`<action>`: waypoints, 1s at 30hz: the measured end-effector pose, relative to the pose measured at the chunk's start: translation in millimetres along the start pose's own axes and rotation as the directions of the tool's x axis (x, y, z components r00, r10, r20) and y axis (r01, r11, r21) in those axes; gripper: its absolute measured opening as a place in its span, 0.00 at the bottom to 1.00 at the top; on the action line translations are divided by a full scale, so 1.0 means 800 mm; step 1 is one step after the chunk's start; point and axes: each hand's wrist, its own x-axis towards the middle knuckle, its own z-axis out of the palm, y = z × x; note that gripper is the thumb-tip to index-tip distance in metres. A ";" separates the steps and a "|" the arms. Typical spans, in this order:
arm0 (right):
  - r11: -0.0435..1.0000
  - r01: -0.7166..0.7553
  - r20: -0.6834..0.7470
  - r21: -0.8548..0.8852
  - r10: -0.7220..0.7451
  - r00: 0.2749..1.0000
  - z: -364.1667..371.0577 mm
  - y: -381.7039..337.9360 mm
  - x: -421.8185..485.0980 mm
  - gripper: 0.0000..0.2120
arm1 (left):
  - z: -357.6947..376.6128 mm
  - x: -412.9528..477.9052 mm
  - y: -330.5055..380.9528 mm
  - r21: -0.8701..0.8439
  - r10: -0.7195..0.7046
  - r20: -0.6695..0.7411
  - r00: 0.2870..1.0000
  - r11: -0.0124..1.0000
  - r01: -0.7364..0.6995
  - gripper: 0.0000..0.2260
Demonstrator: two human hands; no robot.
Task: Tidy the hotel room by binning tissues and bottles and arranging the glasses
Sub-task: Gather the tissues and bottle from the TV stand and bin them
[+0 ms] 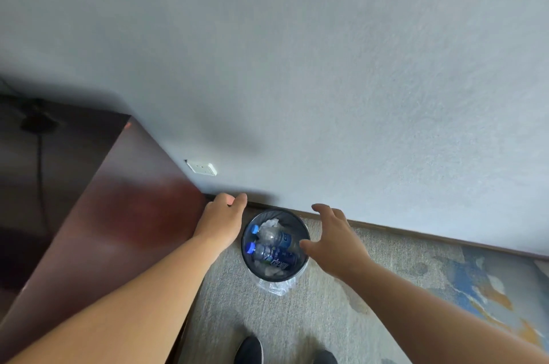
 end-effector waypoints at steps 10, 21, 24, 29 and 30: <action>0.969 0.243 -0.097 -0.043 -0.246 0.964 -0.139 -0.102 -0.085 0.29 | -0.079 -0.145 0.089 0.060 0.147 -0.129 0.981 0.988 -0.141 0.21; 0.878 0.467 -0.151 -0.100 -0.478 0.866 -0.205 -0.201 -0.210 0.26 | -0.194 -0.308 0.126 0.235 0.336 -0.306 0.891 0.933 -0.271 0.21; 0.833 0.532 -0.148 -0.154 -0.551 0.821 -0.200 -0.226 -0.261 0.25 | -0.222 -0.367 0.108 0.320 0.396 -0.361 0.844 0.903 -0.287 0.21; 0.736 0.642 -0.114 -0.215 -0.672 0.732 -0.168 -0.265 -0.372 0.25 | -0.268 -0.481 0.042 0.383 0.426 -0.471 0.772 0.887 -0.257 0.21; 0.702 0.672 -0.086 -0.236 -0.704 0.705 -0.154 -0.276 -0.402 0.25 | -0.279 -0.513 0.016 0.383 0.419 -0.500 0.758 0.892 -0.240 0.21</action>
